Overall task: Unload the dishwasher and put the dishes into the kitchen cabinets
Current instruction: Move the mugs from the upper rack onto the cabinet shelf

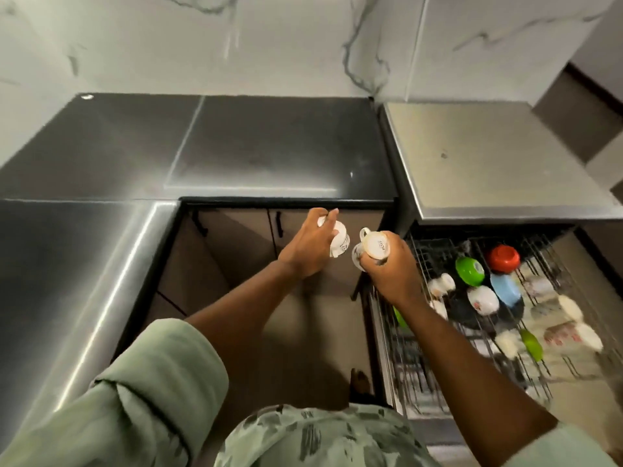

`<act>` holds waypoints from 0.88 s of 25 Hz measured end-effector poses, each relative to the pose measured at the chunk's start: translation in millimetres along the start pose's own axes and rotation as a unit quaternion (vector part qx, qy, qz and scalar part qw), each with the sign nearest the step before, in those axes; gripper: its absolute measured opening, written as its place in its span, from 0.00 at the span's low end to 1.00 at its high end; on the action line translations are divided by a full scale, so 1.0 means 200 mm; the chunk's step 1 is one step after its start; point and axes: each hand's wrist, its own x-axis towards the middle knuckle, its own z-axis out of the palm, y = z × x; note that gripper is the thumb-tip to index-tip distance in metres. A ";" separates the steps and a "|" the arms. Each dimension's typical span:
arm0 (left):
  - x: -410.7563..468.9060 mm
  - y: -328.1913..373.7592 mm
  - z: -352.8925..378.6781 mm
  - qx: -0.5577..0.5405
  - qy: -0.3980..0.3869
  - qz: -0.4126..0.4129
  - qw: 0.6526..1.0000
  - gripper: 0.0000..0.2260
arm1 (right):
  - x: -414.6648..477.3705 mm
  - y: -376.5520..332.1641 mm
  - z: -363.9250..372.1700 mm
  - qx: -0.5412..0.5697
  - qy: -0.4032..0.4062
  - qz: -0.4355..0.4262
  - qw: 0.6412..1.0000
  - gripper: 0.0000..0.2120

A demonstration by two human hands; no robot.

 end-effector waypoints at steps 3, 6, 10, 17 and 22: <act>0.08 -0.08 -0.24 0.002 0.038 -0.005 0.999 0.22 | 0.17 -0.25 0.06 0.036 0.010 -0.039 0.999 0.27; 0.22 -0.15 -0.47 0.006 0.091 -0.011 0.996 0.22 | 0.41 -0.50 0.09 0.059 0.012 -0.078 0.995 0.27; 0.50 -0.22 -0.79 0.019 0.168 -0.006 0.986 0.19 | 0.75 -0.75 0.09 0.092 0.015 -0.137 0.986 0.23; 1.00 -0.11 -1.39 0.093 0.279 0.021 0.956 0.17 | 1.39 -1.18 -0.05 0.121 0.062 -0.240 0.961 0.22; 1.29 0.01 -1.79 0.139 0.311 0.041 0.939 0.17 | 1.80 -1.46 -0.21 0.121 0.095 -0.324 0.934 0.25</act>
